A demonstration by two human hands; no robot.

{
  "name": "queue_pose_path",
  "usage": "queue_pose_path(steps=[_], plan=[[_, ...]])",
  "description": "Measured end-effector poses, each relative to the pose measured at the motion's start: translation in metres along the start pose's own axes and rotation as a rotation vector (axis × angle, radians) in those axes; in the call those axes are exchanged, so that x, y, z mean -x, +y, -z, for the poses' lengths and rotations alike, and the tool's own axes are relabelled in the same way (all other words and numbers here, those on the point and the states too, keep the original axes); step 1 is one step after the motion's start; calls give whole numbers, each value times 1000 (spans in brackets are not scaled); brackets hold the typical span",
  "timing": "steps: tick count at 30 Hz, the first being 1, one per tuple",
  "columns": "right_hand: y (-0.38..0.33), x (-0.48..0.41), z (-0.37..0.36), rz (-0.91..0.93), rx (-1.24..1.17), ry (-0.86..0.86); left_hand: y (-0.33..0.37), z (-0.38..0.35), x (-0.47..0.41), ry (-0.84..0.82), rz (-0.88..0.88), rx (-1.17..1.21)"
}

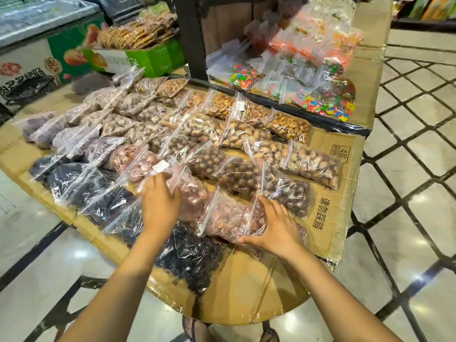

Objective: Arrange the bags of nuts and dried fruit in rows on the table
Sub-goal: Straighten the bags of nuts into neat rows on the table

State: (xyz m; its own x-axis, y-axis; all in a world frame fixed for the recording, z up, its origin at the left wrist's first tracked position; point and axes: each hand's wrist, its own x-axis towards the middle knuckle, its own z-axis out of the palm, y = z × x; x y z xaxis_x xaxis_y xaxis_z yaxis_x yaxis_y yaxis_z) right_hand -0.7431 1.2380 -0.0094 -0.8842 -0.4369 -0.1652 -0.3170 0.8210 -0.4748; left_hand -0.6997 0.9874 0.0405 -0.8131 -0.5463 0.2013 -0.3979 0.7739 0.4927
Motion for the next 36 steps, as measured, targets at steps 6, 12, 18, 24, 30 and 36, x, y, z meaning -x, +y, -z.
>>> queue_pose_path(steps=[6,12,18,24,30,36], plan=[[21,14,0,-68,-13,-26,40,-33,34,-307,-104,-163],[43,31,-6,-81,-9,9,48,-46,49,-351,-70,-351],[42,29,-14,-117,-43,75,37,-48,35,-391,280,152],[43,30,-13,-83,-96,109,34,-42,37,-429,375,417],[43,28,-15,-153,-337,206,48,-19,28,-353,204,539],[35,18,-29,-94,-498,174,36,-12,-5,-324,118,289]])
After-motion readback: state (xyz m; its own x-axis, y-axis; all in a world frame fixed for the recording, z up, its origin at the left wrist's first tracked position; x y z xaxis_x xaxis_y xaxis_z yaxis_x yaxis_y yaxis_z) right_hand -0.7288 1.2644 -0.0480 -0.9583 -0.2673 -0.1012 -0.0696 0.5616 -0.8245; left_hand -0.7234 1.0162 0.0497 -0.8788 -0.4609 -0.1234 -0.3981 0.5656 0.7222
